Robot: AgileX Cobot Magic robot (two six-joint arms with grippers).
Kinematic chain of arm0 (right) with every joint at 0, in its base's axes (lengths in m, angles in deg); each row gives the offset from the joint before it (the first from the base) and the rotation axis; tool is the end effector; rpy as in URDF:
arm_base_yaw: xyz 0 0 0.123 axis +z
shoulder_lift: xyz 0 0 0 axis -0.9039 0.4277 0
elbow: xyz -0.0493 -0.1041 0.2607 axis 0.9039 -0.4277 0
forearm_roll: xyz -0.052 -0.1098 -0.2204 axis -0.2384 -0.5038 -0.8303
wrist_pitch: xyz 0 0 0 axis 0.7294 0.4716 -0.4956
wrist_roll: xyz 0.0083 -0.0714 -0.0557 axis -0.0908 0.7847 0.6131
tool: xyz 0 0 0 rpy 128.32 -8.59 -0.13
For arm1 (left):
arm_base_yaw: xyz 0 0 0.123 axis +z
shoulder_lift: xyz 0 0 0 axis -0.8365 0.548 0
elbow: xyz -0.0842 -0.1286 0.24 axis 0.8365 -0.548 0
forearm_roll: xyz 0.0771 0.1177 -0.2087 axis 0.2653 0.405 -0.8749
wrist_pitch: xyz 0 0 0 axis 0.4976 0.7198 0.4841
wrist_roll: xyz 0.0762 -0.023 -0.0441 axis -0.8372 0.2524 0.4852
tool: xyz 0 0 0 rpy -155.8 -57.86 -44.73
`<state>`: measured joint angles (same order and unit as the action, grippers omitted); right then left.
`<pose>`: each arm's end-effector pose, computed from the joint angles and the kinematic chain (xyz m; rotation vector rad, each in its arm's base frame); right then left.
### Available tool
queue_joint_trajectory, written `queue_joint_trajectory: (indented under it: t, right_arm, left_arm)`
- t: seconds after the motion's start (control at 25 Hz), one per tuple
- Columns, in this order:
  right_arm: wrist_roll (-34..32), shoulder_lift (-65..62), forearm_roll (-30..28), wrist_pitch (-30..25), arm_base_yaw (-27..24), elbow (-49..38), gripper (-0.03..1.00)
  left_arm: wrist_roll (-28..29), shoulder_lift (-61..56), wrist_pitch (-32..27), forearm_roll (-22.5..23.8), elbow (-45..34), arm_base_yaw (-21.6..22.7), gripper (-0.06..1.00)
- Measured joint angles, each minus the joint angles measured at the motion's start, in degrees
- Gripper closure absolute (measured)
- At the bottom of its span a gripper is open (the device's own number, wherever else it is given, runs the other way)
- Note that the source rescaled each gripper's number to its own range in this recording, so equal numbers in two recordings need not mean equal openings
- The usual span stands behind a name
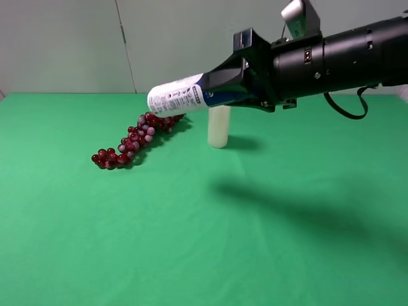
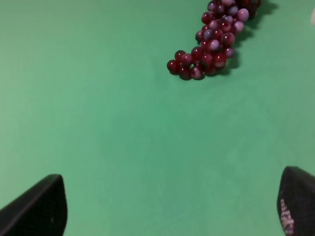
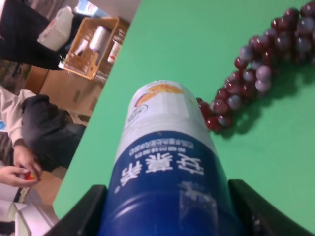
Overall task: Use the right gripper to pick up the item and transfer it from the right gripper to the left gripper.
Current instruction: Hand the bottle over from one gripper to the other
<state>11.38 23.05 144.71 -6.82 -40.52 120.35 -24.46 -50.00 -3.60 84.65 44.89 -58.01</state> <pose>0.2468 0.1672 0.2756 -0.2945 2.2334 1.1618 -0.0057 -0.0056 0.2766 0.1192 2.0326 -0.0413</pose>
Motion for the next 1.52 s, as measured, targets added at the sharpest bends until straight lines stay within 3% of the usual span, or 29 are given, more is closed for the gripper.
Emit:
queue_joint_trajectory:
  t: [0.44,1.4,1.52]
  right_arm:
    - [6.74,0.76,10.25,-3.83,0.00,0.00,0.95]
    - [7.02,0.76,11.54,-7.29,0.00,0.00,0.95]
    - [7.02,0.76,11.54,-7.35,0.00,0.00,0.95]
  left_arm:
    - [0.00,0.00,0.00,0.00,0.00,0.00,0.15]
    - [0.00,0.00,0.06,0.00,0.06,0.00,0.15]
    - [-0.60,0.00,2.43,-0.87,0.88,0.00,0.15]
